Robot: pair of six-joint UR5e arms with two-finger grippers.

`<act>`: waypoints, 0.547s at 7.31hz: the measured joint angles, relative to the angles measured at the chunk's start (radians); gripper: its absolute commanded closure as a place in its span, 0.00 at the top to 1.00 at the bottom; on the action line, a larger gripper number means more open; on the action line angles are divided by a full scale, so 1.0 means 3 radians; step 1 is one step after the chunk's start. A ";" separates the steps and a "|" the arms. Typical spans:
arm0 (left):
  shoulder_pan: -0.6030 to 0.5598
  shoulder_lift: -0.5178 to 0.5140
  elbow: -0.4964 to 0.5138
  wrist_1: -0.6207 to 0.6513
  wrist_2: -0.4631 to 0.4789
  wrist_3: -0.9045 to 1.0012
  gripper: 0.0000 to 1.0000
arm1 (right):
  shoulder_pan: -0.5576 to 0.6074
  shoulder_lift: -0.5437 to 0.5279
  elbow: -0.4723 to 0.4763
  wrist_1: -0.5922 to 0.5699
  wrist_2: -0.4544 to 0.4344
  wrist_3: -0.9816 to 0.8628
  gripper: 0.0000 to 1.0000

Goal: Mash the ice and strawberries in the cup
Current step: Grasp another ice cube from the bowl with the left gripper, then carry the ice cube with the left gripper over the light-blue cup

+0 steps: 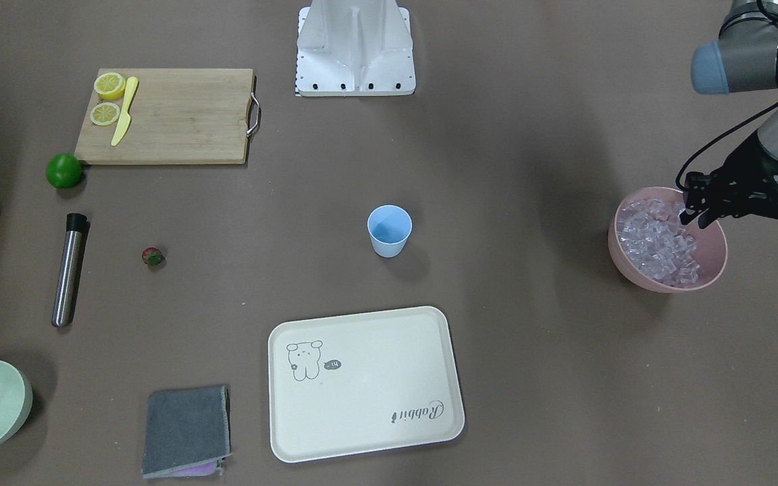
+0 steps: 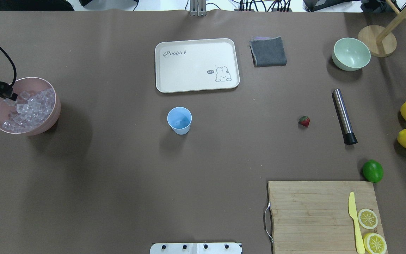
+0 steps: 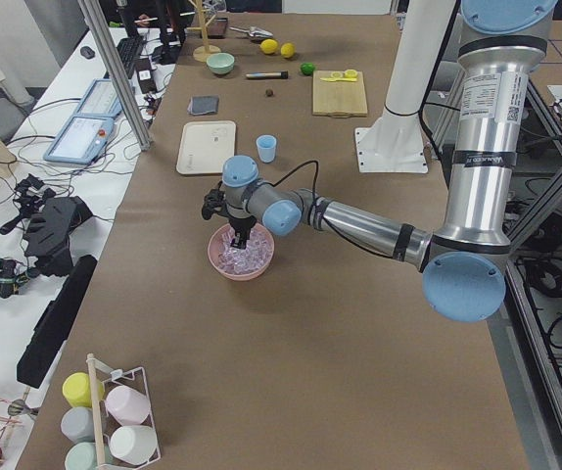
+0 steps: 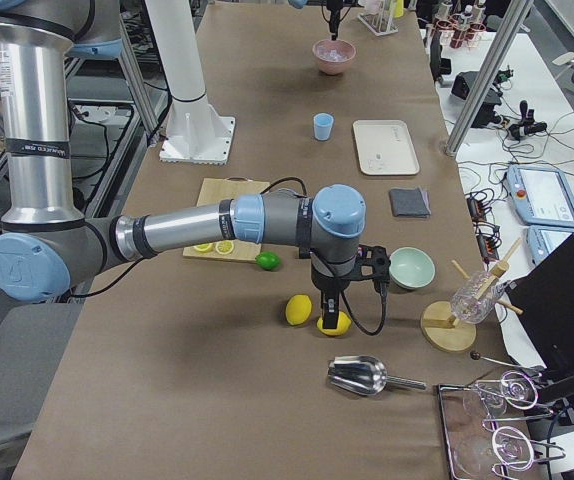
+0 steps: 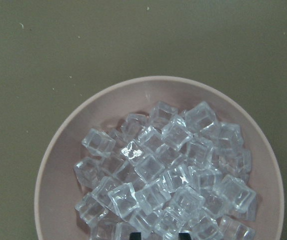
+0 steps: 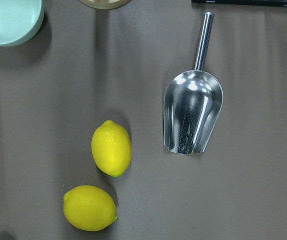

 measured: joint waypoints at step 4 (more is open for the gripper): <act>0.0208 -0.0872 -0.0027 -0.0024 0.0151 -0.1518 0.00 | -0.0003 -0.0011 0.0099 -0.0028 0.0029 0.0001 1.00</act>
